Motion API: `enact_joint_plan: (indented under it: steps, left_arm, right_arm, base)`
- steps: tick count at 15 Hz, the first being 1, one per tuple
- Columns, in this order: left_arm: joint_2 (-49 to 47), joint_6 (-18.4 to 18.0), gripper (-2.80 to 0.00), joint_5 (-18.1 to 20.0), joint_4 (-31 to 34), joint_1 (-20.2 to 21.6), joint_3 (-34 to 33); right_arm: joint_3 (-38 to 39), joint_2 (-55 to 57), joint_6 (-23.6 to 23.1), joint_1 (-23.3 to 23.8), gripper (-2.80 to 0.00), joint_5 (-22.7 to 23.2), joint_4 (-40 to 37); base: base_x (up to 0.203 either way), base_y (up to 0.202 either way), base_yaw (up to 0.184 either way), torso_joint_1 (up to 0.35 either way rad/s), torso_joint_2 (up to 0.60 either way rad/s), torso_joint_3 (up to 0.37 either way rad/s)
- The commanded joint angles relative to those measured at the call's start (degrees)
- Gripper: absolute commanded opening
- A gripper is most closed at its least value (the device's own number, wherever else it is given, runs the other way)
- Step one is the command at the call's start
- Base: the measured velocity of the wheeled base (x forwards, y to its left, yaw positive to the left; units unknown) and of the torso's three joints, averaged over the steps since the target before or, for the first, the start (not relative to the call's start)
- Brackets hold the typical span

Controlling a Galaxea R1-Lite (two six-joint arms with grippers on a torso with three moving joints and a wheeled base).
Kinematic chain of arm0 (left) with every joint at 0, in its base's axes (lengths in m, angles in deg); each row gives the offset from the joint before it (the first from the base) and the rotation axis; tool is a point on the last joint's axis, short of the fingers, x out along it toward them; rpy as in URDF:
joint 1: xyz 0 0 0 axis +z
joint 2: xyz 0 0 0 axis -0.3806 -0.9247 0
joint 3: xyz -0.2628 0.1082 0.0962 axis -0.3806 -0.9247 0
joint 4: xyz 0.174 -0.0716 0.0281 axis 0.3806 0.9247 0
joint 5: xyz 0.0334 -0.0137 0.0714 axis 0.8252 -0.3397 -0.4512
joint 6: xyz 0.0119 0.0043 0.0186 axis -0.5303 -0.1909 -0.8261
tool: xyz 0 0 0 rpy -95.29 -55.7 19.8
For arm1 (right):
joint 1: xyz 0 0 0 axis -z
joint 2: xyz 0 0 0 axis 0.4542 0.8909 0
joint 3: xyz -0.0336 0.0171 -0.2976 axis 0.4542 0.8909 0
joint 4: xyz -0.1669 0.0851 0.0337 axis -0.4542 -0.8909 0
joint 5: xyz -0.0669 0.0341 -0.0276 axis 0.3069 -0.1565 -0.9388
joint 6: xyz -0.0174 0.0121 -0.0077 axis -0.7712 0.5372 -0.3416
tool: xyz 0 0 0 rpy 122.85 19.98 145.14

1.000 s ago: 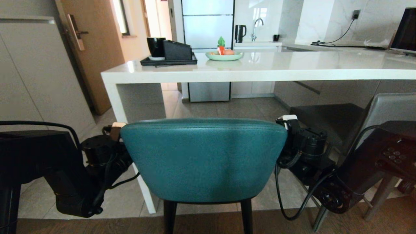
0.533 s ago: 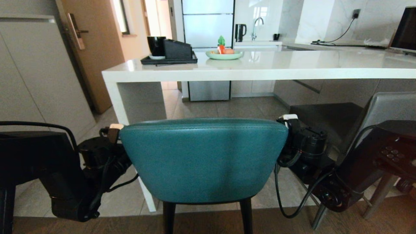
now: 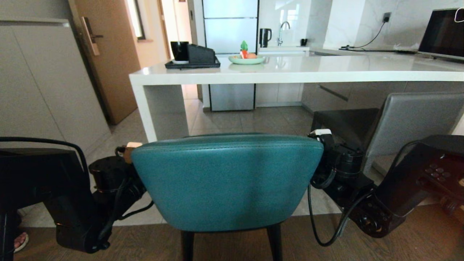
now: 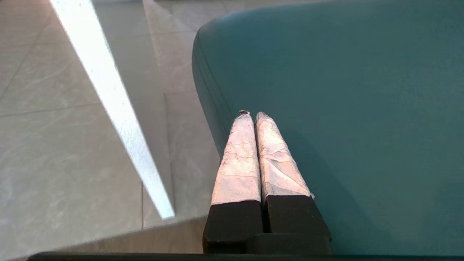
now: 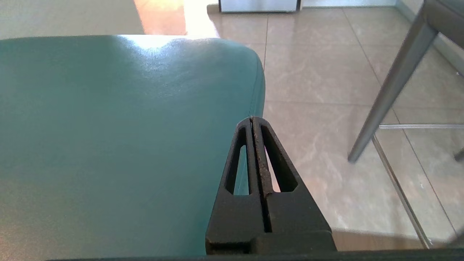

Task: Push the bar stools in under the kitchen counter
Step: Pull the blue chair out from under the dining table

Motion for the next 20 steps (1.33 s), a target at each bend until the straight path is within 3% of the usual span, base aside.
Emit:
enact_joint_plan:
  steps: [1, 12, 15, 20]
  left_arm:
    - [-0.09, 0.07, -2.8, -0.08, -0.73, -0.02, 0.0]
    - [0.88, -1.95, -2.8, 0.03, -0.73, 0.23, 0.88]
    - [-0.53, -1.95, -2.8, -0.08, -0.73, 0.49, 2.46]
    - [0.52, -1.87, -2.8, 0.18, -0.73, 2.48, 1.62]
  right_arm:
    - [0.03, 0.05, 0.07, -0.01, -2.8, -0.08, 0.61]
    - [2.86, -1.81, 1.26, -0.75, -2.8, -0.24, 0.44]
    - [5.47, -4.16, 2.64, -2.99, -2.8, -0.69, 0.43]
    - [4.53, -3.13, 2.65, 0.27, -2.8, -0.67, 0.43]
  base:
    - [-0.099, 0.0, -0.002, -0.015, 0.0, 0.003]
    - [0.0, 0.0, 0.0, 0.0, 0.0, 0.0]
    - [0.0, 0.0, 0.0, 0.0, 0.0, 0.0]
    - [0.0, 0.0, 0.0, 0.0, 0.0, 0.0]
